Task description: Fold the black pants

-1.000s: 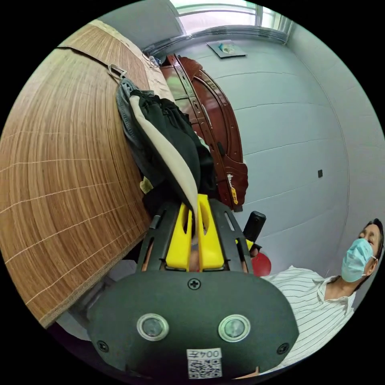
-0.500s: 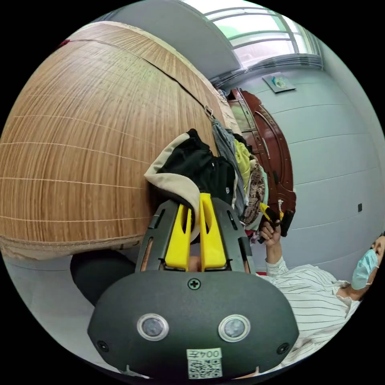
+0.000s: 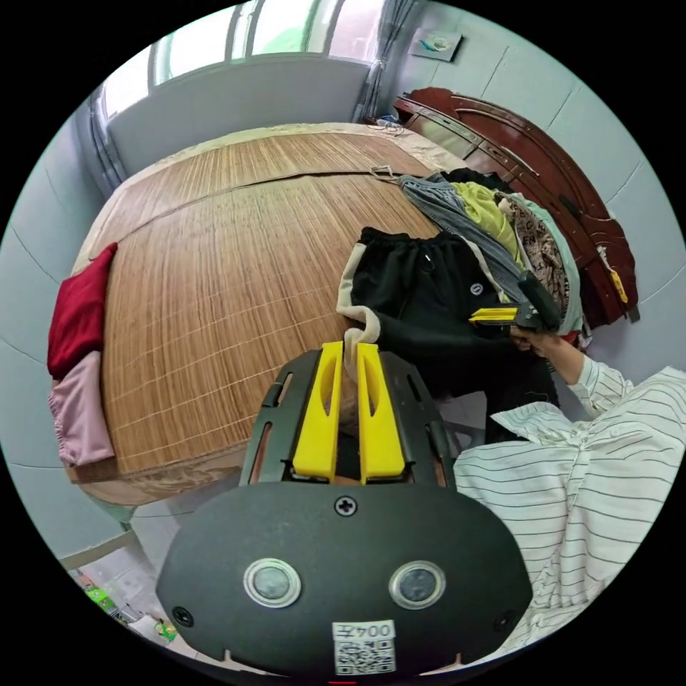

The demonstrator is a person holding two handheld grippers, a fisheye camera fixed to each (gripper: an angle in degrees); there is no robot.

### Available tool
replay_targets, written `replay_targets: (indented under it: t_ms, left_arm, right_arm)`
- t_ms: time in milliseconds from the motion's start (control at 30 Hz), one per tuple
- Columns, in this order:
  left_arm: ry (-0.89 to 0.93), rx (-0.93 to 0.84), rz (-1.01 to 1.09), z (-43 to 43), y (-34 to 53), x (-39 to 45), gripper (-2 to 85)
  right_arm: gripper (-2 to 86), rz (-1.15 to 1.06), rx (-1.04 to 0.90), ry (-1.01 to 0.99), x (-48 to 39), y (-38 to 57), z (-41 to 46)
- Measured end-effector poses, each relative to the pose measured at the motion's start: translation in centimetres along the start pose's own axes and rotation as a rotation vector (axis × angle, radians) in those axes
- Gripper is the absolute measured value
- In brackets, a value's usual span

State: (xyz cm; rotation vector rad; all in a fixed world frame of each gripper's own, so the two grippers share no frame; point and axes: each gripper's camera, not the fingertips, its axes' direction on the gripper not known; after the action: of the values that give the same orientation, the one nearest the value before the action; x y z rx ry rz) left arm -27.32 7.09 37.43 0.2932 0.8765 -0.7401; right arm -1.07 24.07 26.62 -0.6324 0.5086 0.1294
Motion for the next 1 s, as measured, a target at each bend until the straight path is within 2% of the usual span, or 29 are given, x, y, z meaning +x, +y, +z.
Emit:
replay_targets:
  t_ms: [67, 100, 167, 233, 400, 567, 700, 867, 967, 1000]
  left_arm:
    - [0.031, 0.082, -0.024, -0.9, 0.3, -0.6, 1.5]
    - [0.103, 0.130, -0.041, -0.6, 0.1, -0.9, 1.3]
    - [0.192, 0.117, -0.037, 1.6, -1.0, -0.5, 1.1]
    - [0.205, 0.053, -0.024, 5.4, -2.4, 0.9, 1.0]
    - [0.056, -0.124, 0.039, 16.8, -5.6, 5.7, 0.6]
    - [-0.035, -0.295, 0.109, 24.0, -6.2, 8.1, 0.5]
    - [-0.066, -0.189, 0.093, 24.8, -5.6, 8.5, 0.4]
    - [0.188, -0.190, -0.009, 26.2, -6.4, 4.7, 0.3]
    - [0.173, -0.262, 0.056, 25.6, -8.4, 4.1, 0.6]
    - [0.202, -0.202, 0.069, 24.2, -9.3, 3.6, 0.8]
  right_arm:
    - [6.1, -0.022, -0.008, -0.001, -0.3, -0.8, 0.1]
    - [5.8, -0.031, -0.010, -0.001, -0.5, -1.4, 0.2]
    - [5.2, -0.039, -0.006, 0.000, -0.9, -2.2, 0.4]
    - [4.2, -0.046, -0.004, 0.009, -1.3, -3.4, 0.5]
    - [3.4, -0.066, -0.011, 0.009, -1.3, -5.1, 0.9]
    - [3.2, -0.061, -0.009, -0.016, -0.3, -6.3, 1.3]
    - [3.1, -0.078, -0.008, -0.022, 0.6, -7.2, 1.8]
    - [2.8, -0.107, 0.018, -0.014, 1.9, -7.9, 2.4]
    - [4.3, -0.104, 0.001, -0.090, 4.3, -8.2, 2.4]
    - [6.0, -0.080, 0.013, -0.154, 6.0, -8.1, 1.8]
